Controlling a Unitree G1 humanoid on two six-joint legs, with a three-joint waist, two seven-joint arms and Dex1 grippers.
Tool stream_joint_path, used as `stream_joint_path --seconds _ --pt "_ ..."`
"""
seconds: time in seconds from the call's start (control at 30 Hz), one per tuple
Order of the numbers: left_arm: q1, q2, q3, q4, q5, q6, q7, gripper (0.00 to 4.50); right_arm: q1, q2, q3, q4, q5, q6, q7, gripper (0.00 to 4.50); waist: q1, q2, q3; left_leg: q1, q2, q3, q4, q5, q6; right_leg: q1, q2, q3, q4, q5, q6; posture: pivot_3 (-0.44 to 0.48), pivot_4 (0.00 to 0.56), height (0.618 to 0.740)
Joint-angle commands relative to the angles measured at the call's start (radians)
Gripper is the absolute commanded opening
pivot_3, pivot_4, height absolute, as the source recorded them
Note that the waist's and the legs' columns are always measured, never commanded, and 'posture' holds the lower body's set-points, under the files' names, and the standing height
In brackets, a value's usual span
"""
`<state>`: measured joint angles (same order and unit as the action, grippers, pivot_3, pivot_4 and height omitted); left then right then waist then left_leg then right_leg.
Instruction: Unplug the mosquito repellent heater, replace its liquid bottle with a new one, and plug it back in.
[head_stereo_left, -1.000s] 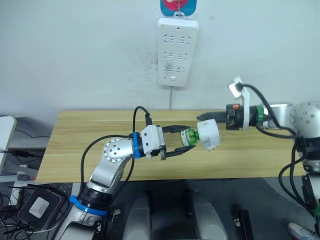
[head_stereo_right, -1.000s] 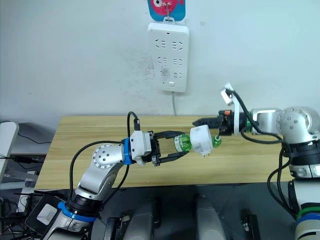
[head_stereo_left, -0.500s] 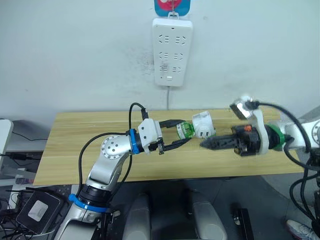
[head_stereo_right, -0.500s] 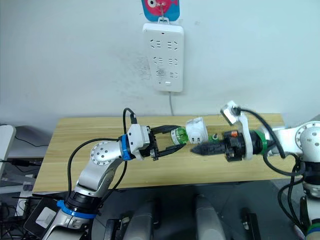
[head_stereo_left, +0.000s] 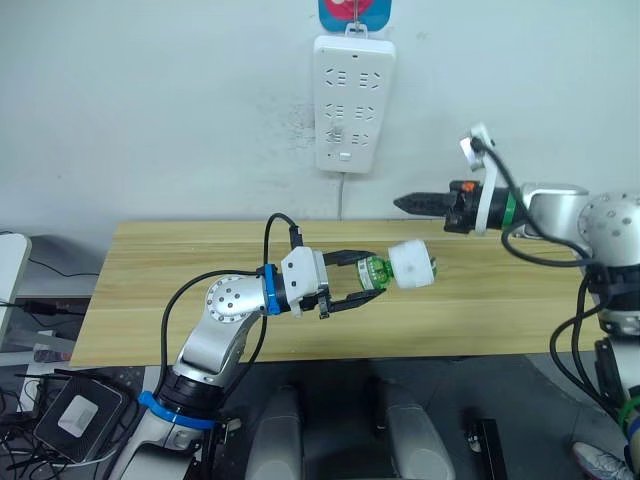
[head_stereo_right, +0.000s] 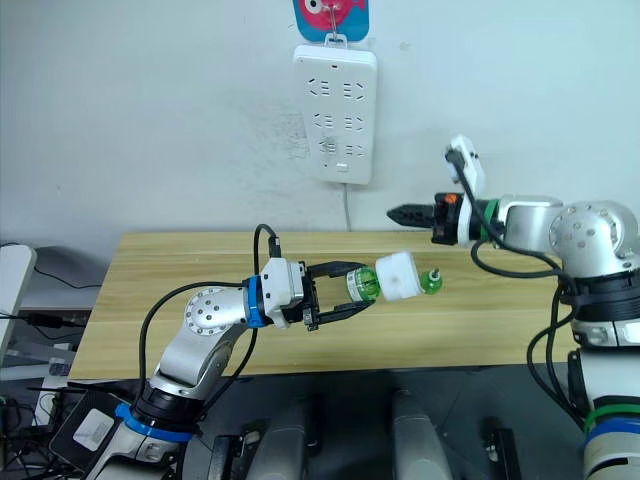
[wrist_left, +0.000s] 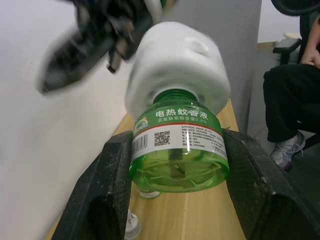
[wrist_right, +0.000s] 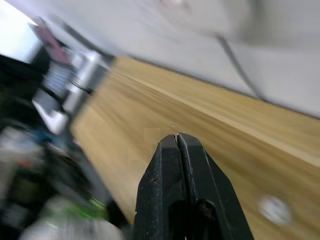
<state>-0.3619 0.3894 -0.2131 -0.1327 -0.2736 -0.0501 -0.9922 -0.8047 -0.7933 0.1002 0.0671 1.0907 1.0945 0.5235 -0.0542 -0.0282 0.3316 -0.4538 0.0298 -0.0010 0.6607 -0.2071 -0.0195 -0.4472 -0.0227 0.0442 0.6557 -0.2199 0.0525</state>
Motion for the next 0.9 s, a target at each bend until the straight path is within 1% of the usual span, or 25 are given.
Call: stream_joint_path --seconds 0.03,0.17,0.23,0.33,0.4,0.53,0.7,0.77,0.9 --pt "0.013 -0.002 0.009 -0.046 -0.015 -0.008 0.011 2.26 0.065 -0.019 -0.053 -0.034 -0.079 -0.044 0.074 0.04 -0.002 0.000 0.000 0.000 0.000 0.000 0.000 0.000 0.000 0.000 0.000 0.000 0.000 0.000 0.000 -0.115 0.334 0.740" --pt "0.044 -0.002 0.026 -0.041 0.000 0.001 0.054 2.26 0.237 -0.008 -0.110 -0.080 -0.182 -0.135 0.068 0.04 -0.002 0.000 0.000 0.001 0.000 0.000 0.000 0.000 0.000 0.000 0.000 0.000 0.001 0.000 0.000 -0.104 0.333 0.740" --pt "0.061 -0.001 0.038 -0.039 0.001 0.025 0.083 2.26 0.325 0.025 -0.167 -0.135 -0.177 -0.143 0.036 0.04 -0.002 0.000 0.000 0.001 0.000 0.000 0.000 0.000 0.000 0.000 0.000 0.000 0.001 0.000 0.000 -0.104 0.333 0.740" --pt "0.086 0.013 0.052 -0.050 -0.019 0.084 0.098 2.26 0.434 0.051 -0.216 -0.239 -0.166 -0.145 0.036 0.04 -0.002 0.000 0.000 0.001 0.000 0.000 0.000 0.000 0.000 0.000 0.000 0.001 0.002 0.000 0.000 -0.099 0.328 0.740" --pt "0.092 0.025 0.068 -0.047 -0.012 0.093 0.110 2.26 0.487 0.069 -0.237 -0.297 -0.166 -0.150 0.036 0.04 -0.003 0.000 0.000 0.001 0.000 0.000 0.000 0.000 0.000 0.000 0.000 0.001 0.002 0.000 0.000 -0.097 0.322 0.740" --pt "0.077 0.025 0.124 -0.029 0.008 0.107 0.187 2.26 0.565 0.149 -0.269 -0.377 -0.182 -0.181 -0.016 0.04 -0.002 0.000 0.000 0.002 0.000 0.000 0.000 0.000 0.000 0.000 0.001 0.000 0.002 0.000 0.000 -0.090 0.309 0.740" --pt "0.078 0.000 0.154 -0.043 0.027 0.110 0.277 2.26 0.604 0.268 -0.313 -0.429 -0.177 -0.208 -0.116 0.04 -0.002 0.000 0.000 0.002 0.000 0.000 0.000 0.000 0.000 0.001 0.001 0.001 0.002 0.000 0.000 -0.084 0.300 0.740" --pt "0.084 -0.006 0.151 -0.060 0.030 0.117 0.293 2.26 0.610 0.286 -0.320 -0.440 -0.180 -0.211 -0.129 0.04 -0.002 0.000 0.000 0.001 -0.001 0.000 0.000 0.000 0.000 0.001 0.000 0.001 0.002 0.000 0.001 -0.084 0.300 0.740" --pt "0.089 -0.008 0.149 -0.078 0.026 0.128 0.311 2.26 0.615 0.287 -0.317 -0.447 -0.190 -0.212 -0.129 0.04 -0.001 0.000 0.000 0.002 0.000 0.000 0.000 0.000 0.000 0.001 0.000 0.000 0.002 0.000 0.000 -0.082 0.290 0.740"
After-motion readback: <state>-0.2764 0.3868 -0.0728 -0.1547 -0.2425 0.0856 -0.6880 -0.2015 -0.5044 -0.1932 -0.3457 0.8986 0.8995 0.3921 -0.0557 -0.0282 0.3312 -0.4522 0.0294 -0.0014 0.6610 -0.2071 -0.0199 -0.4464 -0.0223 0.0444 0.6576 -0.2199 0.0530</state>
